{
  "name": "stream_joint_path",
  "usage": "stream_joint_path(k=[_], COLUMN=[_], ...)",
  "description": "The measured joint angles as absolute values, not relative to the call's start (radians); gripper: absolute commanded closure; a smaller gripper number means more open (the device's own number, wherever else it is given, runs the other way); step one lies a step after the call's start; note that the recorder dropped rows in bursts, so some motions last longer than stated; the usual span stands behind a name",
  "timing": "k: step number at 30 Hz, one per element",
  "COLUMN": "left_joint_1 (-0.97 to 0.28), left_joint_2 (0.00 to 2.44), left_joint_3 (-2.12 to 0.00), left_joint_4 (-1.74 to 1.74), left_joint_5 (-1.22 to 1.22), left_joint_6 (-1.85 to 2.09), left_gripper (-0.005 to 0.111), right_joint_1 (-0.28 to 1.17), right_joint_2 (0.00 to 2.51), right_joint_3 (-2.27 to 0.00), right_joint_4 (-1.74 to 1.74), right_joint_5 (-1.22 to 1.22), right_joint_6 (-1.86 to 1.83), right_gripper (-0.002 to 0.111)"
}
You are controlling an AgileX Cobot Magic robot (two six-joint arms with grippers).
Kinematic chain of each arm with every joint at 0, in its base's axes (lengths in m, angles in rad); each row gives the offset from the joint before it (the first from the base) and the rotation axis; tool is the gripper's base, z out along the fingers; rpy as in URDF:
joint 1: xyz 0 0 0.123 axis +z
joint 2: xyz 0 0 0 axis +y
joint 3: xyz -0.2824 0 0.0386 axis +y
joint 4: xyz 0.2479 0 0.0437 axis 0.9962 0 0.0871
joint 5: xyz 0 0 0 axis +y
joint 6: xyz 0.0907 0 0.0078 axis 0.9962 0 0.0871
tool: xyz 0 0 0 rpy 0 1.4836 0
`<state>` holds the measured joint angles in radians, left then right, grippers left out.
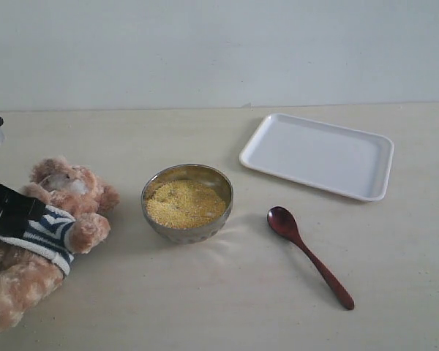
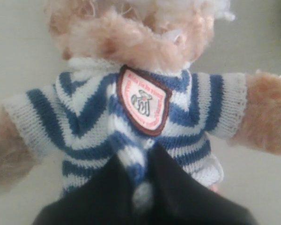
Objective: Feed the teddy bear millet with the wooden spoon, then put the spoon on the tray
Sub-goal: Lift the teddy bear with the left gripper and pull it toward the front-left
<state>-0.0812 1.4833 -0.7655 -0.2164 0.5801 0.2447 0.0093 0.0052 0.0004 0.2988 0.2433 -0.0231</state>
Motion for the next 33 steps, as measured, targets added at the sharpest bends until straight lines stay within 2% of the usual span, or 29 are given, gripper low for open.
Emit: stream_joint_path(k=[20, 23, 29, 31, 33], left_joint_1=[-0.081, -0.081, -0.081, -0.081, -0.081], left_joint_2=[1.483, 1.483, 1.483, 1.483, 1.483], left_joint_3=[-0.765, -0.765, -0.765, -0.765, -0.765], left_joint_4=[-0.236, -0.236, -0.236, -0.236, -0.238], left_joint_5=[0.611, 0.604, 0.588, 0.588, 0.595], left_joint_6=[0.26, 0.26, 0.264, 0.259, 0.236], left_gripper=[0.1, 0.086, 0.021, 0.016, 0.02], right_joint_1=[0.009, 0.009, 0.009, 0.009, 0.009], right_joint_2=[0.005, 0.005, 0.005, 0.005, 0.005], right_joint_3=[0.0, 0.0, 0.0, 0.0, 0.0], right_joint_4=[0.299, 0.299, 0.299, 0.299, 0.299], right_joint_5=[0.243, 0.243, 0.243, 0.243, 0.243], right_joint_6=[-0.023, -0.023, -0.023, -0.023, -0.023], right_gripper=[0.108, 0.108, 0.108, 0.108, 0.108])
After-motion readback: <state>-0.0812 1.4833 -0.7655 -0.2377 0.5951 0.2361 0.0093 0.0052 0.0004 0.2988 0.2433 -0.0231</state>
